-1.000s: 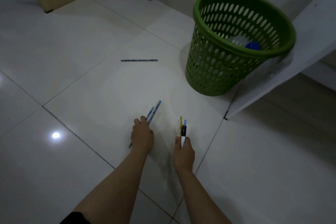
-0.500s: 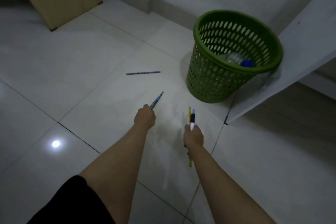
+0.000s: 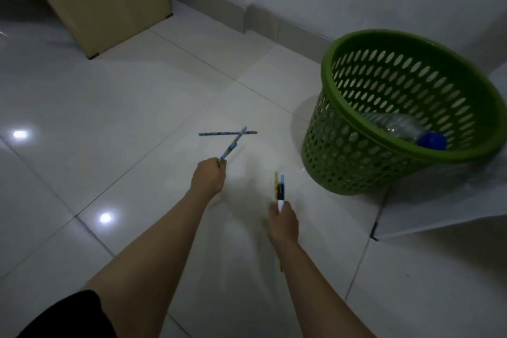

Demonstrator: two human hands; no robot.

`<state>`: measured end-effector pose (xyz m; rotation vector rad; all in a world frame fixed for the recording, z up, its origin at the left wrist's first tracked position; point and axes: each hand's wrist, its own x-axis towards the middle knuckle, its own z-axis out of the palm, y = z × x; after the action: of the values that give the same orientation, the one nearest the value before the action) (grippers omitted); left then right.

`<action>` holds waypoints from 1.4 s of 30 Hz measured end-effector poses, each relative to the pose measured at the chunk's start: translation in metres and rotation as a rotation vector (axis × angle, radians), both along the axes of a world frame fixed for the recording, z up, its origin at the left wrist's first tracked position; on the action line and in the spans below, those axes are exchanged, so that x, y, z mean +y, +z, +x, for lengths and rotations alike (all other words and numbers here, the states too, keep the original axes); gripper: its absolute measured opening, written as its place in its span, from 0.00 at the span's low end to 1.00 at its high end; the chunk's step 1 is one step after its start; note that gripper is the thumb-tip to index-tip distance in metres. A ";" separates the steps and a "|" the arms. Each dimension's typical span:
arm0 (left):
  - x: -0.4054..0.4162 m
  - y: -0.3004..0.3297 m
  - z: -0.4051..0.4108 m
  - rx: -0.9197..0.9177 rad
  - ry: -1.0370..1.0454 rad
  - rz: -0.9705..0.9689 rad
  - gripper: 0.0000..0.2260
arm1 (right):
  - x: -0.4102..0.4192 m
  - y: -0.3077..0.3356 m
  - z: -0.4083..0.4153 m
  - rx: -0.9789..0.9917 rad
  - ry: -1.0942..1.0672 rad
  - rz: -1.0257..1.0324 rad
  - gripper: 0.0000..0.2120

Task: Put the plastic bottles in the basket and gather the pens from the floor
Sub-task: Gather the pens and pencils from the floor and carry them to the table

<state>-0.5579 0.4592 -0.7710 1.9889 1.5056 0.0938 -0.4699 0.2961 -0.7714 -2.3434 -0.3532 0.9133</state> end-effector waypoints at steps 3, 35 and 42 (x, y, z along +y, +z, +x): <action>0.031 -0.021 0.021 0.015 -0.075 0.061 0.14 | 0.001 -0.032 0.010 -0.010 0.140 -0.118 0.19; -0.081 -0.041 0.027 0.186 -0.215 0.013 0.13 | 0.005 -0.049 0.016 0.027 0.049 -0.070 0.19; -0.121 -0.025 0.029 -0.203 -0.271 -0.338 0.26 | 0.007 -0.030 -0.010 0.283 -0.389 0.348 0.17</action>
<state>-0.5293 0.3377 -0.7958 1.8262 1.0378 -0.0672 -0.4799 0.3034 -0.8010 -1.8450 0.0585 0.8917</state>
